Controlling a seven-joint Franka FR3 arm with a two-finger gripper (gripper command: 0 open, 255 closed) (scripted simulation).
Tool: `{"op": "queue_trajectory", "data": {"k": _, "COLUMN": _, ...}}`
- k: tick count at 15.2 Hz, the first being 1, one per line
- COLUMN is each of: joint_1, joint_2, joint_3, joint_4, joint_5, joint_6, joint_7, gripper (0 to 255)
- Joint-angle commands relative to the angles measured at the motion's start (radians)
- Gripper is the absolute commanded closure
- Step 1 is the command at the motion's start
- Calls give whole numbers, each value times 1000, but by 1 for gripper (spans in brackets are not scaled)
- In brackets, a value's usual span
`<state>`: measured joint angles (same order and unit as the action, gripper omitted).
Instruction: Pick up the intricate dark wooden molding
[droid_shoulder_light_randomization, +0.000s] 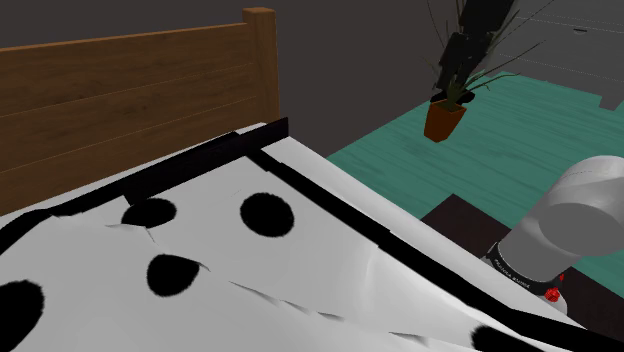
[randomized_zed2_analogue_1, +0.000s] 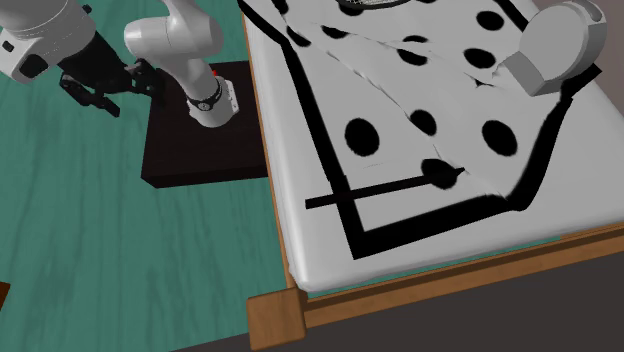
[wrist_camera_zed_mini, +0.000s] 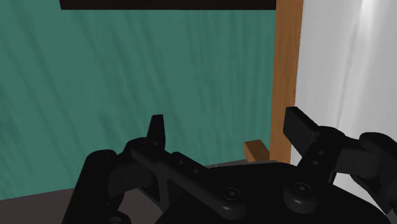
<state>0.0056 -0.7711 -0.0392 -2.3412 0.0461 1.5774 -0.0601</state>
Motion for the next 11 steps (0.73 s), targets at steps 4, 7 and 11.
{"op": "queue_trajectory", "data": {"k": 4, "joint_1": -9, "joint_2": -39, "joint_3": 87, "joint_4": -28, "joint_5": 59, "joint_6": -6, "joint_7": 165, "gripper": 0}}
{"op": "queue_trajectory", "data": {"k": 7, "joint_1": -17, "joint_2": -57, "joint_3": 177, "joint_4": -37, "joint_5": 122, "joint_6": -5, "joint_7": 331, "gripper": 0}}
{"op": "queue_trajectory", "data": {"k": 11, "joint_1": -32, "joint_2": -47, "joint_3": 301, "joint_4": -21, "joint_5": 204, "joint_6": 6, "joint_7": 552, "gripper": 0}}
